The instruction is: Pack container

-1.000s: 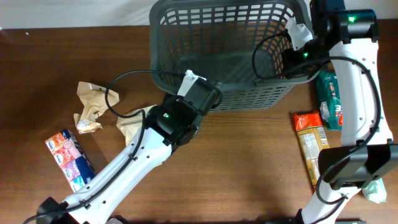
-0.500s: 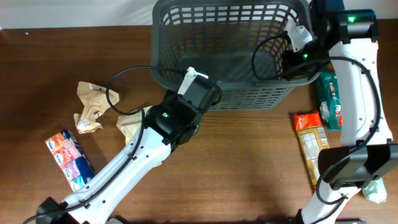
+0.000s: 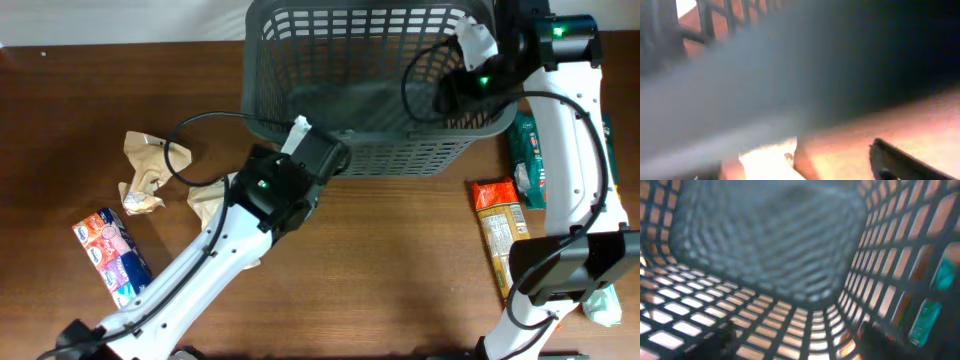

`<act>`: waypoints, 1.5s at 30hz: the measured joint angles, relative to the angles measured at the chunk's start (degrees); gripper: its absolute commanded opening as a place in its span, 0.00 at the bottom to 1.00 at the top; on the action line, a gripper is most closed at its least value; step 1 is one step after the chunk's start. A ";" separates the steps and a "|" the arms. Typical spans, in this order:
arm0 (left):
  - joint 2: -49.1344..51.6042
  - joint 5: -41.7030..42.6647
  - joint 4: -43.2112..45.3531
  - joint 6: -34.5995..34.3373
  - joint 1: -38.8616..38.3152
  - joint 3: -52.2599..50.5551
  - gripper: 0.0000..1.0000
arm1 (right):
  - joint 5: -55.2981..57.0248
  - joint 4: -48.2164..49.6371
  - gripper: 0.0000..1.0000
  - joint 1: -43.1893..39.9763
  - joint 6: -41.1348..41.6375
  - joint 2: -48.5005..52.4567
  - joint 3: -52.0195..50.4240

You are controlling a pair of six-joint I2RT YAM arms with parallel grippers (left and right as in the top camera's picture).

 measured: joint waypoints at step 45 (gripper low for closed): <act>6.03 9.51 5.55 -0.66 45.55 11.91 0.99 | 30.80 -15.06 0.99 0.00 30.93 -44.37 -12.72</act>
